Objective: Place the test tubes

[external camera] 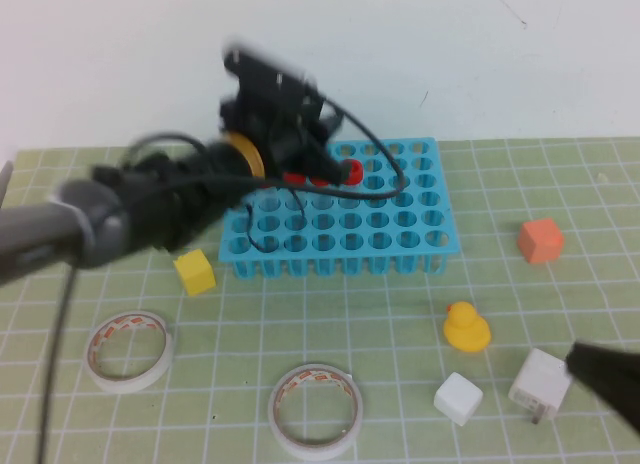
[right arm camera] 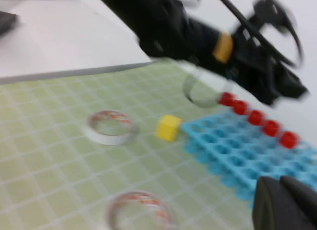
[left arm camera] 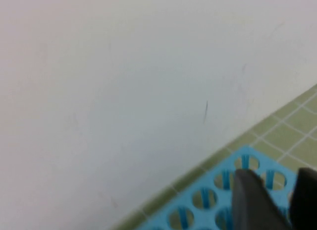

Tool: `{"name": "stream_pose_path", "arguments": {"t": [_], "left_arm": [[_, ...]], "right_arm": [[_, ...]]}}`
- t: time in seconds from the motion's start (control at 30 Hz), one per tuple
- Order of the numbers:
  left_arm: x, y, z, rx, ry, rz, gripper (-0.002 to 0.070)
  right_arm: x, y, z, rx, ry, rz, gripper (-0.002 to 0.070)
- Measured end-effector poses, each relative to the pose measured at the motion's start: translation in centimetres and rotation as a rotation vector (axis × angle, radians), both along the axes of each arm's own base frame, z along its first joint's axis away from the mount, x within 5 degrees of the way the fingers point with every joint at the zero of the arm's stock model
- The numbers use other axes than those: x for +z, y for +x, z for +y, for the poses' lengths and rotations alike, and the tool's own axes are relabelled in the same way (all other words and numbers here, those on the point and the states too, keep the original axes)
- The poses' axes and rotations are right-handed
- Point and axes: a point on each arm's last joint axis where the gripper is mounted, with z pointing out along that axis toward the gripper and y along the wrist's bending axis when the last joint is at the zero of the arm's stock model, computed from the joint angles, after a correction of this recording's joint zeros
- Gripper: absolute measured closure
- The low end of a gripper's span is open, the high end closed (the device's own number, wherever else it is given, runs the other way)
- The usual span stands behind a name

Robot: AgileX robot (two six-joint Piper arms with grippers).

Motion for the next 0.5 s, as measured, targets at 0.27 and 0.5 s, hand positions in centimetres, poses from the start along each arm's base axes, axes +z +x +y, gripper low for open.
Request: {"name": "stream_pose_path", "arguments": {"t": [0.27, 0.5], "left_arm": [[13.3, -6.6, 4.0, 0.119, 0.184, -0.193, 0.0669], [19.1, -12.4, 8.6, 0.334, 0.326, -0.202, 0.0674]], "right_arm": [[4.7, 2.5, -3.1, -0.419, -0.134, -0.321, 0.0678], [8.9, 2.9, -7.1, -0.778, -0.426, -0.346, 0.0678]]}}
